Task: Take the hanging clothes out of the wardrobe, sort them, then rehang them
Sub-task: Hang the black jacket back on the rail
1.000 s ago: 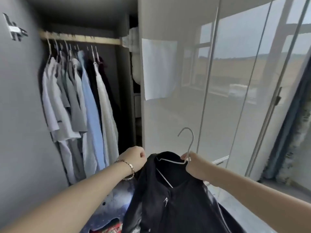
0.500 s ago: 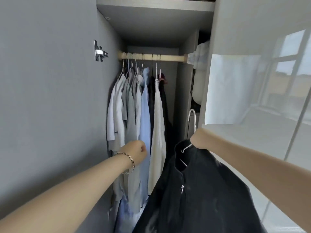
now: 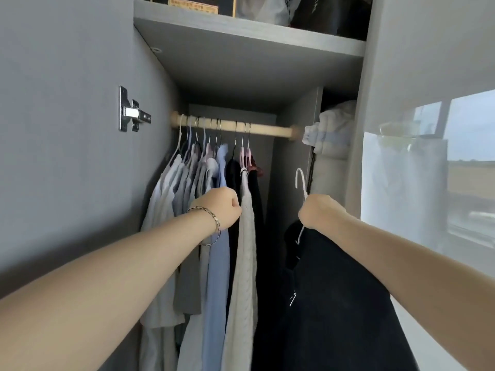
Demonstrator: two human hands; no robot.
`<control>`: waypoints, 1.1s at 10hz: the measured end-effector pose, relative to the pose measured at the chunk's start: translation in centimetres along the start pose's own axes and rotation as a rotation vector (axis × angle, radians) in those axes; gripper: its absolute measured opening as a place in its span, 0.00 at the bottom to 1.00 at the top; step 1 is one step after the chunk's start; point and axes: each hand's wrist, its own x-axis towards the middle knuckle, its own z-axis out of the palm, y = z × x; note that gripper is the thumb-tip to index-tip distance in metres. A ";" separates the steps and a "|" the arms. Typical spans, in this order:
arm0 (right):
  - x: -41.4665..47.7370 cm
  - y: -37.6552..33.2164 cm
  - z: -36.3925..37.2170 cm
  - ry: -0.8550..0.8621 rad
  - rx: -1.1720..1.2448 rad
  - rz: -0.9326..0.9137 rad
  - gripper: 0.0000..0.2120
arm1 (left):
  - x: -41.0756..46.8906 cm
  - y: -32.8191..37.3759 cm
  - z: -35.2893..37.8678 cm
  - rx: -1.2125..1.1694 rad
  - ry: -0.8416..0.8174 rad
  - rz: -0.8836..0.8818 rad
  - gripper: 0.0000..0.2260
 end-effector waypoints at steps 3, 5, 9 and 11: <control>12.2 -6.9 -4.2 0.205 -0.024 -0.103 0.17 | 7.1 -1.0 -3.5 0.072 0.193 -0.007 0.09; 19.8 -10.3 -4.4 0.321 0.105 -0.168 0.15 | 10.3 -0.8 -5.8 0.072 0.329 -0.049 0.10; 24.1 -9.4 4.4 0.076 0.335 -0.109 0.17 | 11.7 -2.2 -3.4 0.044 0.271 -0.078 0.10; 21.3 -7.4 5.3 0.116 0.338 -0.120 0.17 | 11.2 -2.1 -0.9 -0.011 0.216 -0.074 0.09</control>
